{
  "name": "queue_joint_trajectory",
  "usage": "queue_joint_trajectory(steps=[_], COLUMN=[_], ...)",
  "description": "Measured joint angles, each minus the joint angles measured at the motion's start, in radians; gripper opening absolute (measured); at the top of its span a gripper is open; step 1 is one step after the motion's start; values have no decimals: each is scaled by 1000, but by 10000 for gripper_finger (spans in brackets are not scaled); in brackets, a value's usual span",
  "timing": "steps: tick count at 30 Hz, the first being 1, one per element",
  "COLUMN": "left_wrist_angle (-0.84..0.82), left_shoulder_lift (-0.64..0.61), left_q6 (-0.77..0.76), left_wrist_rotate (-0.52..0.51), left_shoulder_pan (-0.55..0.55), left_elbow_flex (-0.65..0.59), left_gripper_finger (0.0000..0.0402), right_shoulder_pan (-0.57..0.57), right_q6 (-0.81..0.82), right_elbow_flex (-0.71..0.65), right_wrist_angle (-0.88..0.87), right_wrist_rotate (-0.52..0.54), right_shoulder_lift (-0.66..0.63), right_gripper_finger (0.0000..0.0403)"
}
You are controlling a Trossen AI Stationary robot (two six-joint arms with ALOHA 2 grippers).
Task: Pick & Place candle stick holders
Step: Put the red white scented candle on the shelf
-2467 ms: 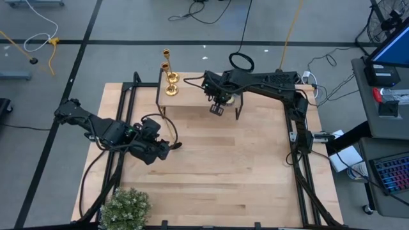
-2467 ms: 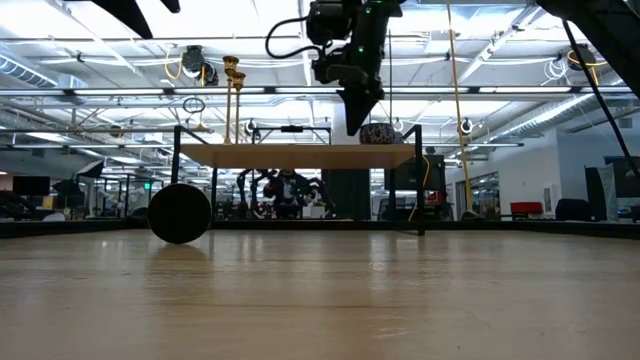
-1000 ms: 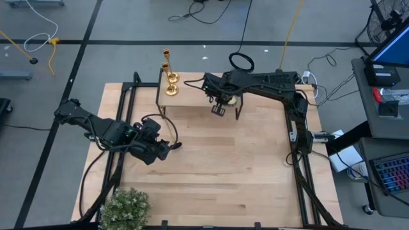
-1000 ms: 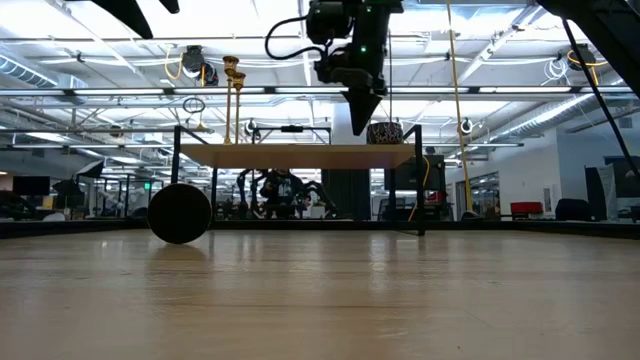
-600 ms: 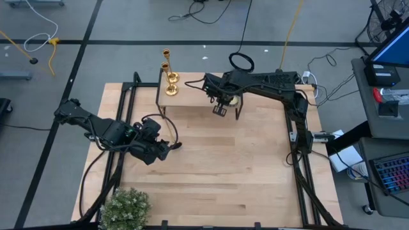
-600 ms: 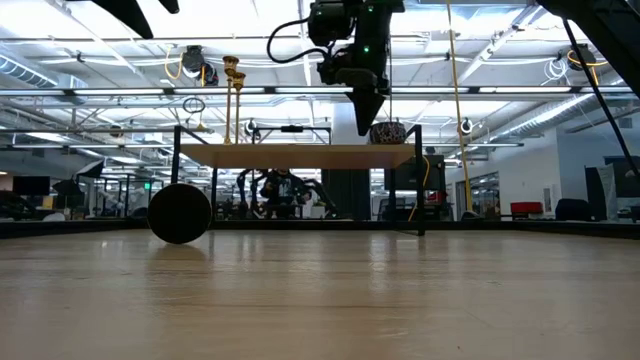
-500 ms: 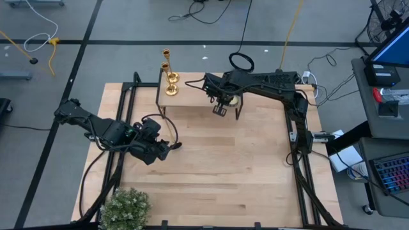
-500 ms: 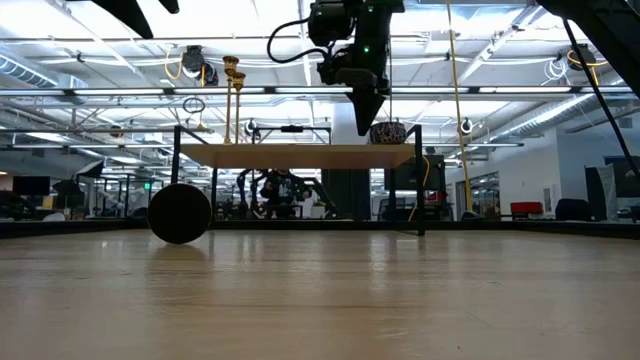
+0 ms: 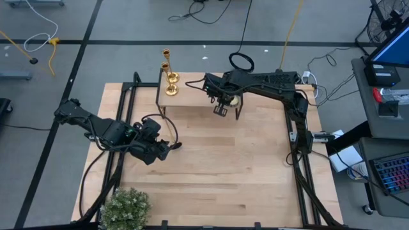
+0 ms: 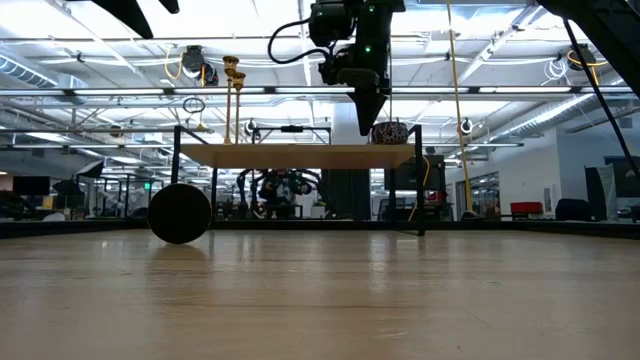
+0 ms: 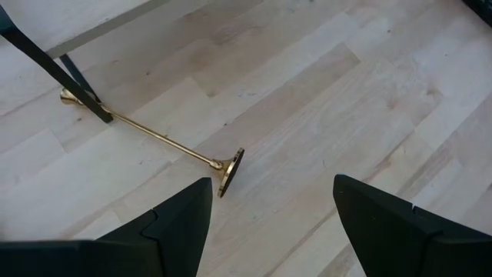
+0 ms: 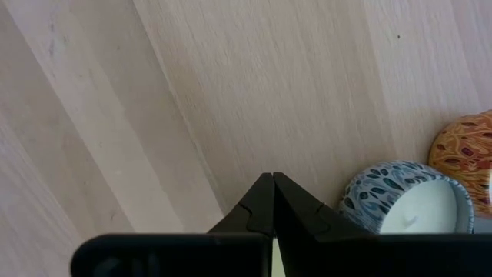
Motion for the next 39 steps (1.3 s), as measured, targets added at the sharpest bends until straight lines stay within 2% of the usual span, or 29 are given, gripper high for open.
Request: queue_joint_trajectory(steps=[27, 39], left_wrist_angle=[0, 1], left_shoulder_lift=[0, 0], left_q6=[-1, -1], left_wrist_rotate=[-15, -16], left_shoulder_pan=[0, 0], left_elbow_flex=[0, 0], left_gripper_finger=[273, 273], right_shoulder_pan=[1, 45], right_q6=[-11, -15], right_elbow_flex=[0, 0], right_wrist_angle=[-19, -18], right_wrist_rotate=[31, 26], right_shoulder_lift=[0, 0], right_gripper_finger=[0, 0])
